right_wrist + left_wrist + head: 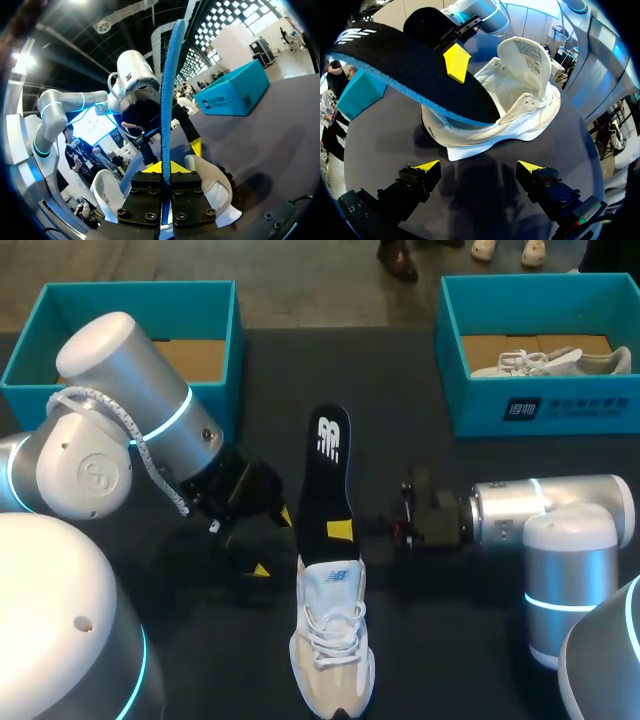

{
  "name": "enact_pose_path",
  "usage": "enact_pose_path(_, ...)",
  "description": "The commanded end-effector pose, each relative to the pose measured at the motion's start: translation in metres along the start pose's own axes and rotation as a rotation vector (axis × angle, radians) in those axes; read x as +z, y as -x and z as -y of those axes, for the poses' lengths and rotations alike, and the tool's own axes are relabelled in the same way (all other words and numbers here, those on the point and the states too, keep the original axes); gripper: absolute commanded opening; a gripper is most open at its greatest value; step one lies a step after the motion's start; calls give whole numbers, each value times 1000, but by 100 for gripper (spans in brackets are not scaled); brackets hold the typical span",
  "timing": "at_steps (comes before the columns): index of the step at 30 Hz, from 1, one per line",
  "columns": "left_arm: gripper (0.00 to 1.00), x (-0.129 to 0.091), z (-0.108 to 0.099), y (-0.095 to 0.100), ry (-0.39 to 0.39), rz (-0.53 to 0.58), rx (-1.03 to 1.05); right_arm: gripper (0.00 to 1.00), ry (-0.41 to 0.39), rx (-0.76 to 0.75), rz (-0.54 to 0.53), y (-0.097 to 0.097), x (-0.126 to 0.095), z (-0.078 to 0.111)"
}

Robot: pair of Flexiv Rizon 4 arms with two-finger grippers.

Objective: Take the shoe out of the shoebox, open the shoe tongue, remove and reinsert the insole, then place the shoe into the shoebox

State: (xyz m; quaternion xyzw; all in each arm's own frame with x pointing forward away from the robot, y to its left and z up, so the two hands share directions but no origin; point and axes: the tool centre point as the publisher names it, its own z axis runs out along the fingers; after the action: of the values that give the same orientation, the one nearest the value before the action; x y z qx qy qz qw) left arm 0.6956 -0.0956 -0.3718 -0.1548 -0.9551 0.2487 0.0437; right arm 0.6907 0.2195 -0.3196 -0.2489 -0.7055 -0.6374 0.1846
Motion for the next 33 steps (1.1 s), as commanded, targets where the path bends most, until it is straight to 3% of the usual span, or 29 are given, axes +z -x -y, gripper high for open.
enact_pose_path(1, 100, 1, 0, 0, 2, 0, 0, 0, -6, 4, 2, -1, 1, 3)
enact_pose_path(33, 100, 1, 0, 0, 2, 0, 0, 0, -79, 78, -42, -5, -1, 29)
